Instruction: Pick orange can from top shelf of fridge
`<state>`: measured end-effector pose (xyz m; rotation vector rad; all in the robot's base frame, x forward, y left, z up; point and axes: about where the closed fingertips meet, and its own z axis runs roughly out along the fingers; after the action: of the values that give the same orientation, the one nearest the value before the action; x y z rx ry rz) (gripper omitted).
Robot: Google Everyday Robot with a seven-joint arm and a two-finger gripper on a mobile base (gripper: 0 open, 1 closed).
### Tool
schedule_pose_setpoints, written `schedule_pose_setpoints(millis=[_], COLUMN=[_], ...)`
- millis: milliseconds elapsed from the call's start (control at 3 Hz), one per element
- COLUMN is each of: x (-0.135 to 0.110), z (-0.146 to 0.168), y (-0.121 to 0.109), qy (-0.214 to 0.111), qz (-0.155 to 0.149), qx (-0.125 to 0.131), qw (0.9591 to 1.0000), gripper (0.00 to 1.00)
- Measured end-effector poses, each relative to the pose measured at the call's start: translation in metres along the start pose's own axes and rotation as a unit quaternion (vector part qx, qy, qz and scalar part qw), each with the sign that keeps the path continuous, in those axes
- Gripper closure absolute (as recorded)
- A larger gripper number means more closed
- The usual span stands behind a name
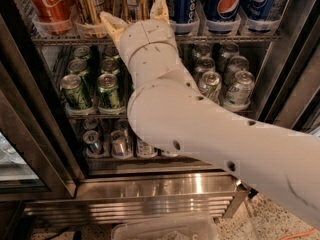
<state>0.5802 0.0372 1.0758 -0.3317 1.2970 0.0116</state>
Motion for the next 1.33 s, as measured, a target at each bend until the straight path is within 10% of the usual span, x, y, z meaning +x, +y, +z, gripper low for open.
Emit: schedule_pose_setpoints(millis=[1333], x=[0.001], z=[0.018], y=[-0.007], qy=[0.019], qz=[0.043], qx=[0.005], qw=[0.9989], gripper=[0.27])
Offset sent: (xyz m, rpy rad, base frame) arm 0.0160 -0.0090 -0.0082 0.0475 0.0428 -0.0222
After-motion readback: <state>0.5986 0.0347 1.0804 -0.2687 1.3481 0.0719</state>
